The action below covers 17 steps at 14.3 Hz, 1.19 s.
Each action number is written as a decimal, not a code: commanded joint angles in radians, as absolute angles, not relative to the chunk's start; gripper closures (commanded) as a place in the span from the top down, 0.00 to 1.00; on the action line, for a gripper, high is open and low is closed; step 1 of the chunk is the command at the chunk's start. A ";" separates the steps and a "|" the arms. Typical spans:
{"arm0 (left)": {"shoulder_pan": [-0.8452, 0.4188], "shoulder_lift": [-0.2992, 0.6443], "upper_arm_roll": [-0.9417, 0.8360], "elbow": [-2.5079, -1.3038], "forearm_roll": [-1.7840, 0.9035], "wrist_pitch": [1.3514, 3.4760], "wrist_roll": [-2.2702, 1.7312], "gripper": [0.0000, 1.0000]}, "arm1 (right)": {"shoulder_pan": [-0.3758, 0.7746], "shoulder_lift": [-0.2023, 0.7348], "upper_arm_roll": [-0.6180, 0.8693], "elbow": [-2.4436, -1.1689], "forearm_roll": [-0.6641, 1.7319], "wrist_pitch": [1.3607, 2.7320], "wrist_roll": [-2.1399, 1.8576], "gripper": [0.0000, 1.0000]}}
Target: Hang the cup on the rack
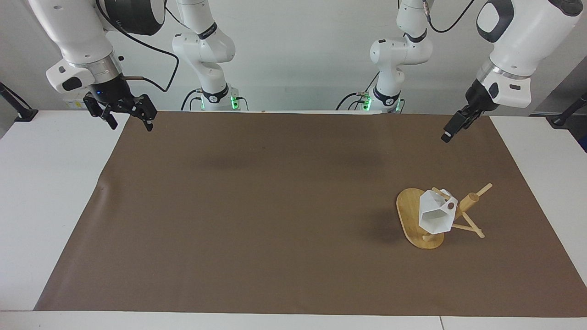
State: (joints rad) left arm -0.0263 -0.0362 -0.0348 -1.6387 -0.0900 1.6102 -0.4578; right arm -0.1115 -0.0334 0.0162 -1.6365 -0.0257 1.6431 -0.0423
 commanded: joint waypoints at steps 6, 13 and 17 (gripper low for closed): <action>-0.055 -0.009 0.031 -1.499 -0.064 1.419 0.067 1.00 | -0.117 -0.043 0.018 -1.637 -0.015 1.623 -0.046 1.00; -0.066 -0.012 0.003 -1.451 -0.041 1.318 0.094 1.00 | -0.117 -0.043 0.018 -1.637 -0.015 1.623 -0.046 1.00; -0.067 -0.024 -0.012 -1.450 0.000 1.331 0.091 1.00 | -0.117 -0.043 0.018 -1.637 -0.015 1.623 -0.046 1.00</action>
